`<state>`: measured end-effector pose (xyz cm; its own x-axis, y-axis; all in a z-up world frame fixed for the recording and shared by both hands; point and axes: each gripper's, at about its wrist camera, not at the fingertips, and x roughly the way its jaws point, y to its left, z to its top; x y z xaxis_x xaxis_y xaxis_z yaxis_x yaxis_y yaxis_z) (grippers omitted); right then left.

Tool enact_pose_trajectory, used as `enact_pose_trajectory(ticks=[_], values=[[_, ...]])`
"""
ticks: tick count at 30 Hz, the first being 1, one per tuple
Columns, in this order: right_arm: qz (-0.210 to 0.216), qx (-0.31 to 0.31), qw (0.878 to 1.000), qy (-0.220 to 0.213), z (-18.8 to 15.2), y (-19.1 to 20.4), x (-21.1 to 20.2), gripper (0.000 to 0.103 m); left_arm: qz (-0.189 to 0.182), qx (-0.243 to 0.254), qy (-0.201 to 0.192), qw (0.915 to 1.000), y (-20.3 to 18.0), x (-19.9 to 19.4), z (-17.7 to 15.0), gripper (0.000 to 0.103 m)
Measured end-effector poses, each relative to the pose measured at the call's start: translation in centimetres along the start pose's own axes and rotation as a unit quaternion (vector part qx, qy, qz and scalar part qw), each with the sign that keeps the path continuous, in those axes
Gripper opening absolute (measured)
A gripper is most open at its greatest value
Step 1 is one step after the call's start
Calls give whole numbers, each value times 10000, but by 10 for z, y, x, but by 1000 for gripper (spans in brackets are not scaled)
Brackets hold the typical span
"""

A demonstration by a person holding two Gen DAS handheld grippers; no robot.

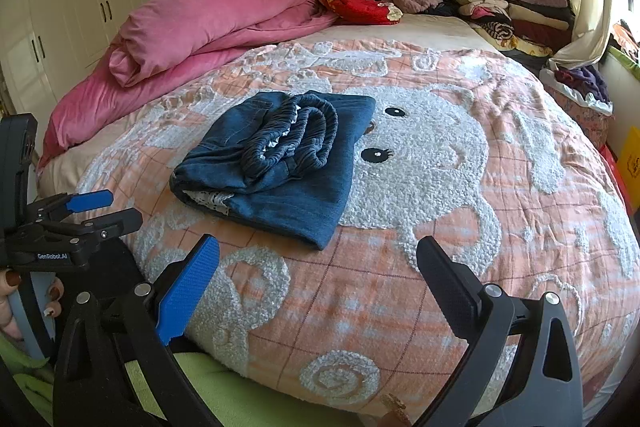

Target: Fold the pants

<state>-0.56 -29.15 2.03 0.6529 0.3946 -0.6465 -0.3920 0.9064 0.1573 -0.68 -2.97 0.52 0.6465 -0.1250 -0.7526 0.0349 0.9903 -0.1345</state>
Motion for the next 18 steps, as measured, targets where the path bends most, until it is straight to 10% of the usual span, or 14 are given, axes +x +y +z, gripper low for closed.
enact_pose_trajectory(ticks=[18], values=[[-15,21,10000,13,0,0,0,98,45,-10,-8,10000,-1,-2,-1,93]])
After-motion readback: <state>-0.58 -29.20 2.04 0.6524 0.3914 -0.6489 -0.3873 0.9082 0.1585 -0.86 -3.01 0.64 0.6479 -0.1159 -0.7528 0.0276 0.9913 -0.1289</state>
